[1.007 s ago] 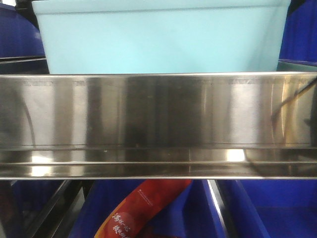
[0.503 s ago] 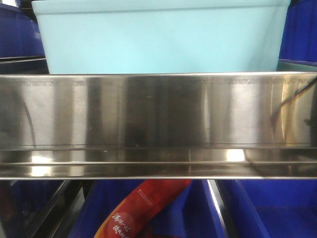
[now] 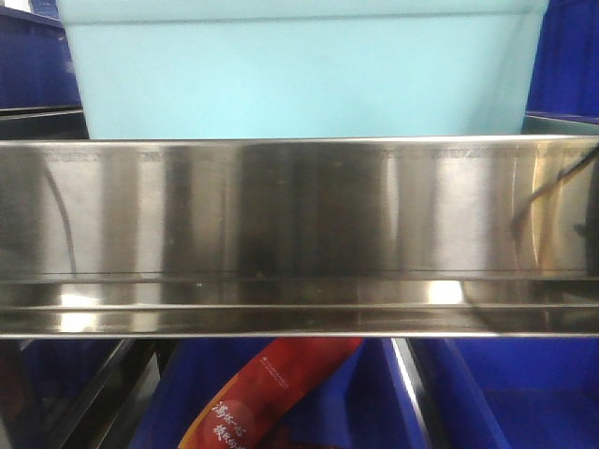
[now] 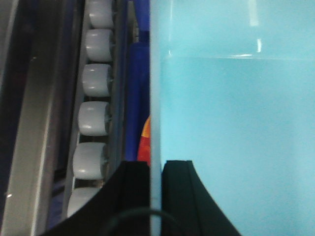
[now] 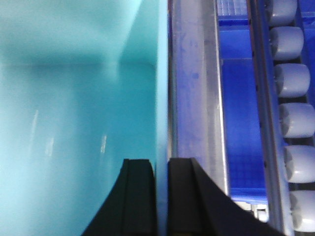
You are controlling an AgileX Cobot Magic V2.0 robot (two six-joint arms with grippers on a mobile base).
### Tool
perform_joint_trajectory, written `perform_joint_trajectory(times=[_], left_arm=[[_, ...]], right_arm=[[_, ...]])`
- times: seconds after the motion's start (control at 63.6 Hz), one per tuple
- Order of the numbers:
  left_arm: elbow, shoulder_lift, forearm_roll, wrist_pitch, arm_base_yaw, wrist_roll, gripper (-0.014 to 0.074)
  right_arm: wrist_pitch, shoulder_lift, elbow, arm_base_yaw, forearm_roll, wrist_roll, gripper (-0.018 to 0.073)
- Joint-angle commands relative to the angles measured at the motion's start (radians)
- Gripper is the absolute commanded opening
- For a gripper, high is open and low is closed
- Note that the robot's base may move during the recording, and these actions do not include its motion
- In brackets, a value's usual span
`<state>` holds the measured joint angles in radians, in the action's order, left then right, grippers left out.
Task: Fetch blue bin and place on conveyor start
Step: 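Lift the light-teal bin with both grippers and pull it off the shelf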
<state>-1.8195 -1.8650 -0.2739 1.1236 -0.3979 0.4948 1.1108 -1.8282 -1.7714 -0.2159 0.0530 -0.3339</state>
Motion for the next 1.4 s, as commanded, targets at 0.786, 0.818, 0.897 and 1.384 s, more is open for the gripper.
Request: perform_joint_trajectory(times=[0.786,0.818,0.897,1.384], left_arm=[[-0.325,0.205,-0.059,0.091,-0.078,0.015,-0.0111],[-0.333,0.205,-0.059,0.091,-0.078,0.015,-0.0111],[-0.347,0.205,-0.059,0.086,-0.078,0.015,-0.0111],[-0.369,0.214,-0.071,0.09,-0.078,0.011,-0.0111]], right_arm=[[0.083,0.271,-0.261,-0.087,0.191,-0.047,-0.0154],[0.086,0.271,-0.26,-0.087,0.191,-0.047,-0.0154],[0.086,0.271,-0.26,-0.087,0.191,-0.045,-0.0154],[0.047,0.271,-0.262,-0.087,0.191,-0.033,-0.0154]])
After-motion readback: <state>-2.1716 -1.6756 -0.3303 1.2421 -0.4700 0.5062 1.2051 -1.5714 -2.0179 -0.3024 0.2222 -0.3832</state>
